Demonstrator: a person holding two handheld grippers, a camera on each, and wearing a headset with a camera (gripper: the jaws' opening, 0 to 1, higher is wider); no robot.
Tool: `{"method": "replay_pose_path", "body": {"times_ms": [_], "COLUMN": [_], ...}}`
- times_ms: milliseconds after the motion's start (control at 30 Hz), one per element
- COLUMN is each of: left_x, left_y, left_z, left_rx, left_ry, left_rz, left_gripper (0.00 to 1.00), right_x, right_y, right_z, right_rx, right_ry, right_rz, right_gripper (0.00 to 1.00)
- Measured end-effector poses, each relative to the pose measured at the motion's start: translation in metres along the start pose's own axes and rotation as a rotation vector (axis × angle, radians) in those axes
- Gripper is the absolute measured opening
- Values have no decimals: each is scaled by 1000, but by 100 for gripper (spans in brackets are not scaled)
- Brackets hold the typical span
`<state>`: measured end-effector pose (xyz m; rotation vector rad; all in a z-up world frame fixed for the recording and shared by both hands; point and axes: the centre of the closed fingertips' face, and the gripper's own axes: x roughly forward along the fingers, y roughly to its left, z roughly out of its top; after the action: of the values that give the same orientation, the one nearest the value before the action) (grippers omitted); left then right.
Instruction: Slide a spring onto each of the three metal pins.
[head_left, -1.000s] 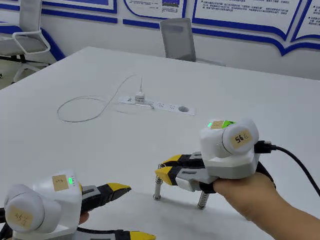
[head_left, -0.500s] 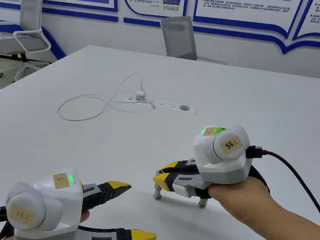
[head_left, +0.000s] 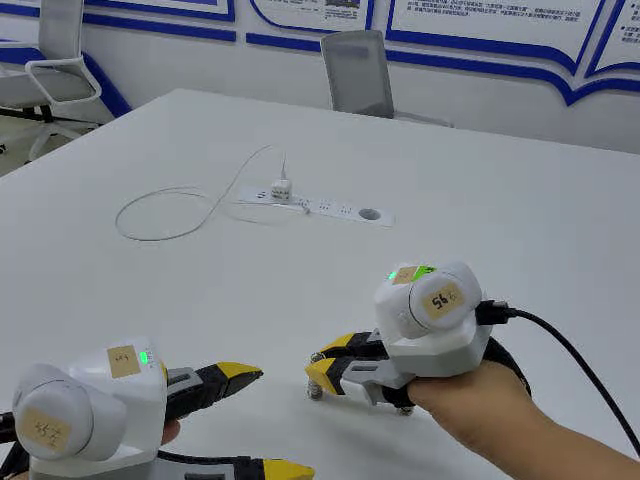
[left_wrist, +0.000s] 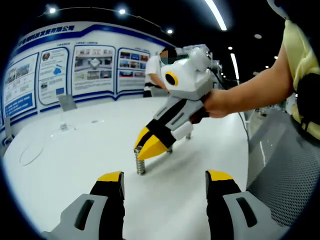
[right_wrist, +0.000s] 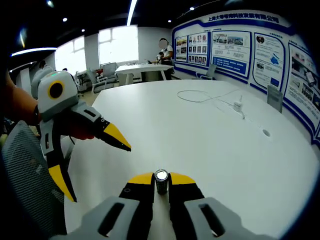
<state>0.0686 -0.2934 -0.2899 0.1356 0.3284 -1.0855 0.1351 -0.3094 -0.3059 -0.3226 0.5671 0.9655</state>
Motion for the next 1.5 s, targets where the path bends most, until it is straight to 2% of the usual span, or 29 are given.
{"method": "replay_pose_path", "body": {"times_ms": [400, 700, 1100, 1500], "left_x": [-1, -1, -2, -2], "left_y": [1, 0, -2, -4], "left_z": [0, 1, 3, 7], "left_rx": [-1, 3, 7, 13], "left_ry": [1, 4, 2, -3], "left_rz": [3, 0, 3, 7], "left_gripper": [67, 67, 68, 69], "right_x": [4, -1, -25, -54], "right_y": [2, 2, 3, 10], "right_z": [-8, -9, -7, -2], "right_rx": [0, -7, -4, -21], "right_ry": [33, 36, 5, -41], "right_rz": [4, -2, -31, -46], "right_gripper": [12, 15, 22, 26]}}
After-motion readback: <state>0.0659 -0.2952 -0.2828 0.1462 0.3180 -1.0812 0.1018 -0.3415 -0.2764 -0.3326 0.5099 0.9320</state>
